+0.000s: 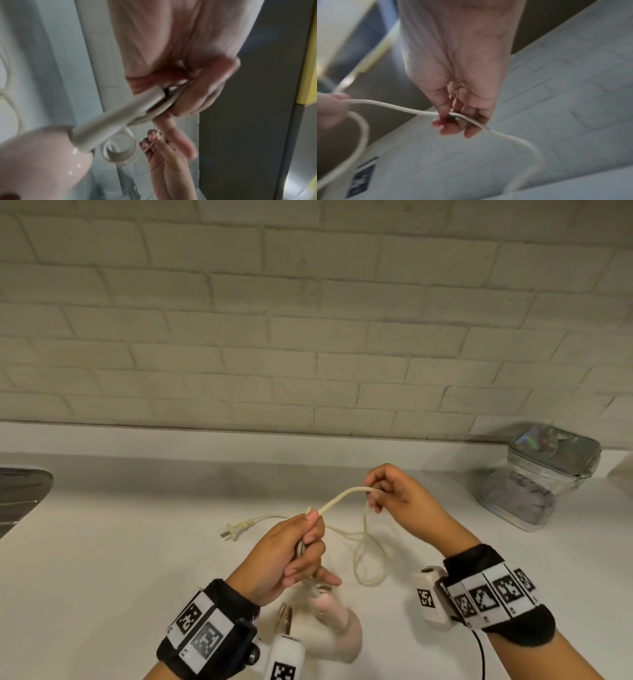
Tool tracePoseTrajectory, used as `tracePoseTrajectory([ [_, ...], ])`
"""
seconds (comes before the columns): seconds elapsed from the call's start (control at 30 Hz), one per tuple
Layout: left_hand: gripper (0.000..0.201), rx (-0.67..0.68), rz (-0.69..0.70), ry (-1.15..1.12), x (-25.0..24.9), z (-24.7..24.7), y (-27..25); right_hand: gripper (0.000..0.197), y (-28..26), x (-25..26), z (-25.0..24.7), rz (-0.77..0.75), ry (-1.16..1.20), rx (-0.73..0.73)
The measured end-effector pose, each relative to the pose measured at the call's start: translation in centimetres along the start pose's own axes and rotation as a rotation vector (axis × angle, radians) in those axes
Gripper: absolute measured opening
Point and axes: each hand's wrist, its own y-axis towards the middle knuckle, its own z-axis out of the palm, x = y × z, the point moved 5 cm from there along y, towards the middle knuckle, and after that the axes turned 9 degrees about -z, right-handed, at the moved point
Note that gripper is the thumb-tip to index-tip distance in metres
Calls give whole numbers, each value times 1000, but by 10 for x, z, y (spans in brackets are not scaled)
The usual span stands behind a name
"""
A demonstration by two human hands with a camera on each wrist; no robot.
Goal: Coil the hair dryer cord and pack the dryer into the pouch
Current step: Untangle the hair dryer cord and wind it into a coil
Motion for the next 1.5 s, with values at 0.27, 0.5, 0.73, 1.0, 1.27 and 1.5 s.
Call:
tracePoseTrajectory([
  [0.27,38,114,-118,-128,0,4,1,17,5,-9,1,-60,-66,-438],
  [0.5,38,159,-72,-231,-17,-19,0,33,-28,-53,110,-10,-315,352],
  [0.73,36,288,-33,-453,-16,-46,-7,16,-37,-95,67,217,236,-109],
  [1.0,39,-28,31,-98,-19,-36,7,20,-24,-33,82,-198,-589,387],
  [1.27,38,-314,143,507,-29,-11,15,25,-22,86,51,-780,-911,36],
  [1.5,35,-272,-37,372,-15,4,17,38,-5,57,35,-137,-137,180],
])
